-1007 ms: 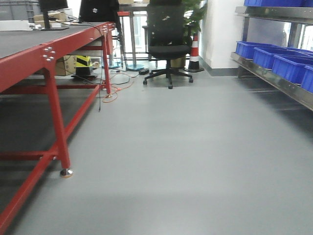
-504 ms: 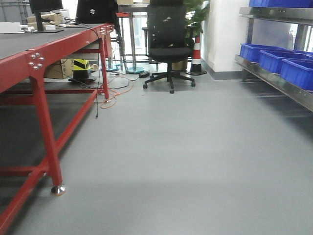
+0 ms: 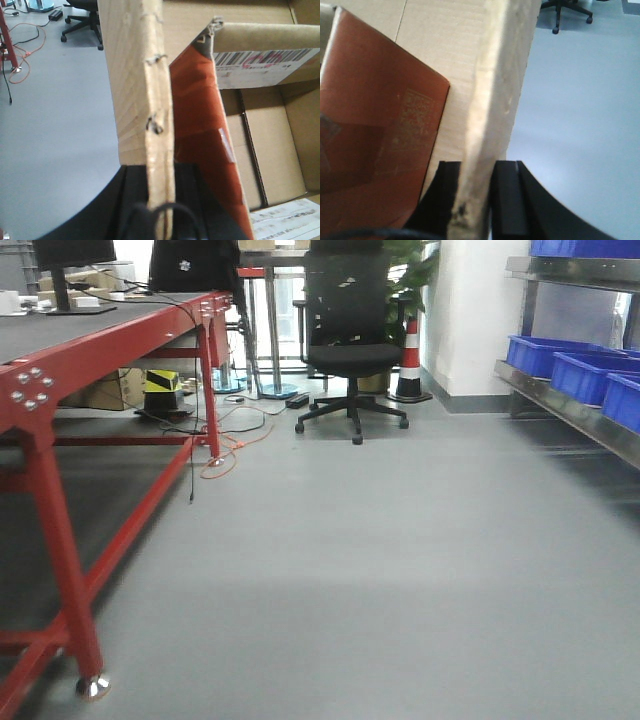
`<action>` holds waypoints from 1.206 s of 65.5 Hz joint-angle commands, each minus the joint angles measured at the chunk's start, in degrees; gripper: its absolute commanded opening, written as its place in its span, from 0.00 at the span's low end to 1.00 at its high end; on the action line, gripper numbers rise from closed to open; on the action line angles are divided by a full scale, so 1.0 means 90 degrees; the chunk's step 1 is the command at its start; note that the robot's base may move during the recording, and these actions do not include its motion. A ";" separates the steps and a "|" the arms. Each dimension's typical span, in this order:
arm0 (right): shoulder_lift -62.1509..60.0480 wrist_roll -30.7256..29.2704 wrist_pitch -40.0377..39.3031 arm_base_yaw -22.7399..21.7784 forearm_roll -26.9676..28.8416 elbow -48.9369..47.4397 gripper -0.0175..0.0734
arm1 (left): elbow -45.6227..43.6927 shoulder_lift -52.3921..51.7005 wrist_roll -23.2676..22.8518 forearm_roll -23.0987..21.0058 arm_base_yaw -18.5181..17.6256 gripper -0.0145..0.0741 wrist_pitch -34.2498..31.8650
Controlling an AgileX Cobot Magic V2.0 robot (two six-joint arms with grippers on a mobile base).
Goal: Stack two boxes on right shelf middle
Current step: 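Hold the boxes with both grippers while the base turns and drives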
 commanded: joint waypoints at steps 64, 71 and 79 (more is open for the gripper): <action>-0.0077 -0.0105 -0.0242 -0.0041 -0.0189 -0.0078 0.03 | -0.0076 -0.0084 0.0046 0.0165 0.0023 0.04 -0.0431; -0.0077 -0.0105 -0.0242 -0.0041 -0.0189 -0.0078 0.03 | -0.0076 -0.0084 0.0046 0.0165 0.0023 0.04 -0.0431; -0.0077 -0.0105 -0.0242 -0.0041 -0.0189 -0.0078 0.03 | -0.0076 -0.0084 0.0046 0.0165 0.0023 0.04 -0.0431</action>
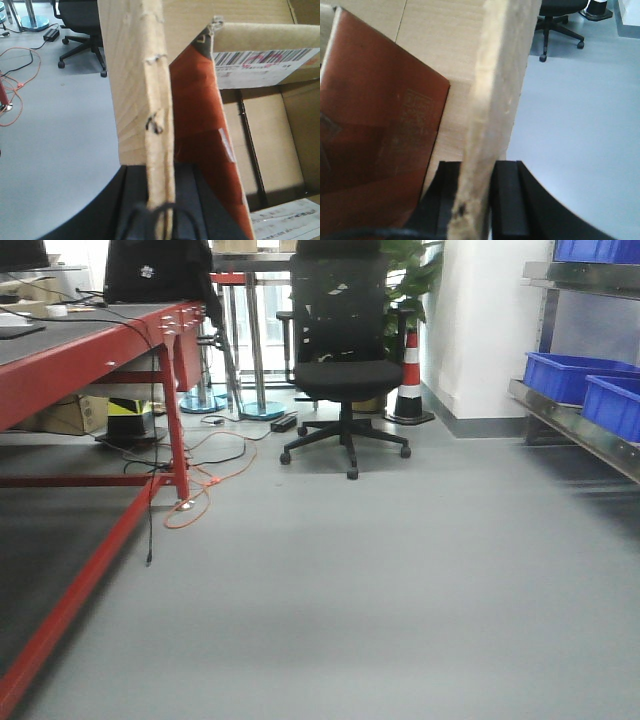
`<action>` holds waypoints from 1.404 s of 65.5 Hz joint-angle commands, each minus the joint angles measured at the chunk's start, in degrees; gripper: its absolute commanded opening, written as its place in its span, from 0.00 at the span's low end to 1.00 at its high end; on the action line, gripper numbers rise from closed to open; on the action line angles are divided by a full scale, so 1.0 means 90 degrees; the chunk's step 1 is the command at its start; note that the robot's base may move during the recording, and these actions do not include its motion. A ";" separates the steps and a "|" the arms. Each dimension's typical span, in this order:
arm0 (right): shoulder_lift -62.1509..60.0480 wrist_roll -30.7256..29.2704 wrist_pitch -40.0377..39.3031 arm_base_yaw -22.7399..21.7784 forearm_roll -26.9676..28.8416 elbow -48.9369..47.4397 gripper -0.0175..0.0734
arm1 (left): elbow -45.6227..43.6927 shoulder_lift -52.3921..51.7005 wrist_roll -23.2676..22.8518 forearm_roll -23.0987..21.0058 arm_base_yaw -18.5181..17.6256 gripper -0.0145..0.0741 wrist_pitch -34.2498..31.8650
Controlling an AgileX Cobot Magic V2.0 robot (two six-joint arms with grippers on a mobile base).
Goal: Stack two boxes on right shelf middle
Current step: 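Hold the boxes with both grippers while the base turns and drives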
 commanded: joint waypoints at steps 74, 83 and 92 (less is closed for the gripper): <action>-0.0077 -0.0105 -0.0242 -0.0041 -0.0189 -0.0078 0.03 | -0.0076 -0.0084 0.0046 0.0165 0.0023 0.04 -0.0459; -0.0077 -0.0105 -0.0242 -0.0041 -0.0189 -0.0078 0.03 | -0.0076 -0.0084 0.0046 0.0165 0.0023 0.04 -0.0459; -0.0077 -0.0105 -0.0242 -0.0041 -0.0189 -0.0078 0.03 | -0.0076 -0.0084 0.0046 0.0165 0.0023 0.04 -0.0459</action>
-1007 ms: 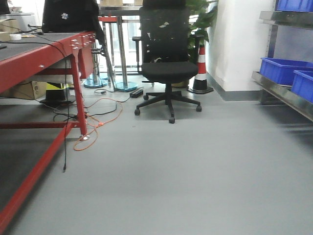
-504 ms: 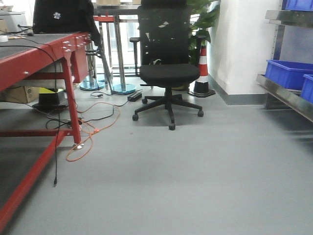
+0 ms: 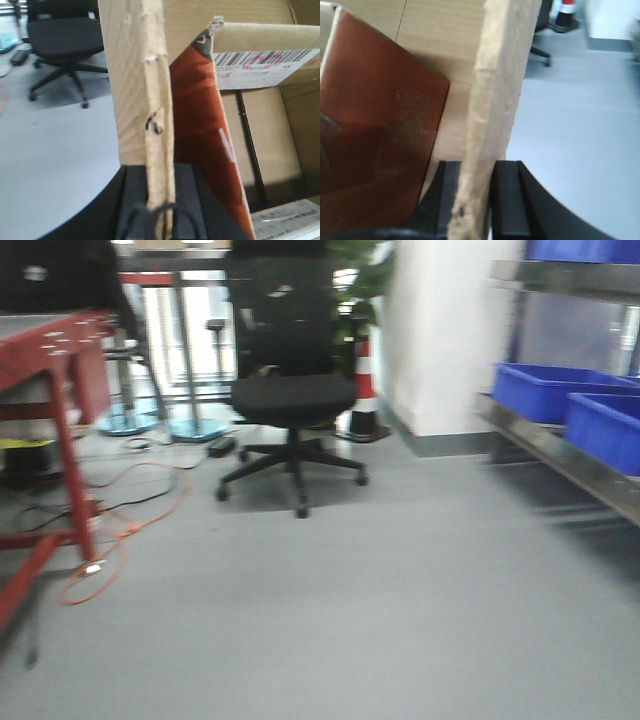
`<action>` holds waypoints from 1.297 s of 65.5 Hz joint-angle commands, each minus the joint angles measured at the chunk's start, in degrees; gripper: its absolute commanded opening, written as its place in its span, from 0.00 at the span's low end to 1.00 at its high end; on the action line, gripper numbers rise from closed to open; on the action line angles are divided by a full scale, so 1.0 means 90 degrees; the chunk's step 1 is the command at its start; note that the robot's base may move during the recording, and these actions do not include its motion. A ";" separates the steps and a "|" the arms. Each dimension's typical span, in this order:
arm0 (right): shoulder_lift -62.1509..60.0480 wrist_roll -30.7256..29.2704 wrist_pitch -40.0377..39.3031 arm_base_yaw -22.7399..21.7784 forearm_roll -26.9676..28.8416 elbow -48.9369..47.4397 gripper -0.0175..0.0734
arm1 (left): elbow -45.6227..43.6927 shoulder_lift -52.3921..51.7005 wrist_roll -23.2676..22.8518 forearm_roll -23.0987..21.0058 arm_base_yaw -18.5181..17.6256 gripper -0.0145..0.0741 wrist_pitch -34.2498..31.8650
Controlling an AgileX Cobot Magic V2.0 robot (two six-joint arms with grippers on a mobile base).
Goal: Stack two boxes on right shelf middle
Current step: 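Hold the boxes with both grippers while the base turns and drives, then drive up to the steel shelf rack holding the boxes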
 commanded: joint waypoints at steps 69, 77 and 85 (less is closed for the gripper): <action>-0.0088 -0.0116 -0.0242 -0.0041 -0.0189 -0.0078 0.03 | -0.0076 -0.0084 0.0046 0.0140 0.0023 0.04 -0.0459; -0.0088 -0.0116 -0.0242 -0.0041 -0.0189 -0.0078 0.03 | -0.0076 -0.0084 0.0046 0.0140 0.0023 0.04 -0.0459; -0.0088 -0.0116 -0.0242 -0.0041 -0.0189 -0.0078 0.03 | -0.0076 -0.0084 0.0046 0.0140 0.0023 0.04 -0.0459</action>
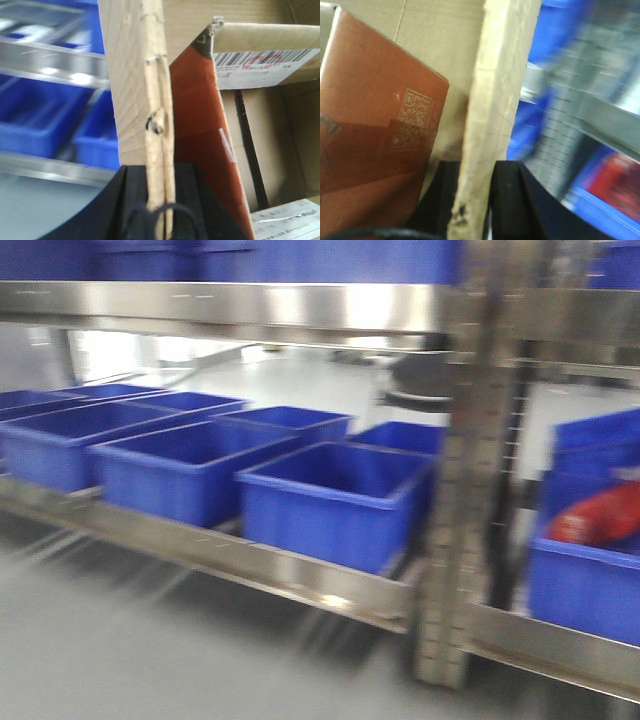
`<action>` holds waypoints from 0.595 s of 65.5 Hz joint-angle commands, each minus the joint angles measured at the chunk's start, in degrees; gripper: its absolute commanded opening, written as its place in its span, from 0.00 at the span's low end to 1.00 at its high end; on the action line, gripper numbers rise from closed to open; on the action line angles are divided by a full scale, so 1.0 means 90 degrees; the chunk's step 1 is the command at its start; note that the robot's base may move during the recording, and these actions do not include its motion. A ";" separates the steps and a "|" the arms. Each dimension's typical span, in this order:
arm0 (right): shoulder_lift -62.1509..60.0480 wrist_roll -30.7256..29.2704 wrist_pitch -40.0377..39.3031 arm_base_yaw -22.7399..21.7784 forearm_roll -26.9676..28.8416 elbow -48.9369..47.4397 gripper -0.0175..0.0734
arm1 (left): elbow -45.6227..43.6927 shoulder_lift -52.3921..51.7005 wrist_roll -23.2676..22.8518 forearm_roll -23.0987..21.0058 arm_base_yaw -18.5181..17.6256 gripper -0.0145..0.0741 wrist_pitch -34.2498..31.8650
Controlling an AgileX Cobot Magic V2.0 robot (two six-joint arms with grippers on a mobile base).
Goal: Stack two boxes on right shelf middle
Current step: 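Drive up to the steel shelf rack holding the boxes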
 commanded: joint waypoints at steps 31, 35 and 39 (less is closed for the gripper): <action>-0.0088 -0.0107 -0.0242 -0.0041 -0.0189 -0.0078 0.03 | -0.0076 -0.0084 0.0046 0.0140 0.0023 0.04 -0.0459; -0.0088 -0.0107 -0.0242 -0.0041 -0.0189 -0.0078 0.03 | -0.0076 -0.0084 0.0046 0.0140 0.0023 0.04 -0.0459; -0.0088 -0.0107 -0.0242 -0.0041 -0.0189 -0.0078 0.03 | -0.0076 -0.0084 0.0046 0.0140 0.0023 0.04 -0.0459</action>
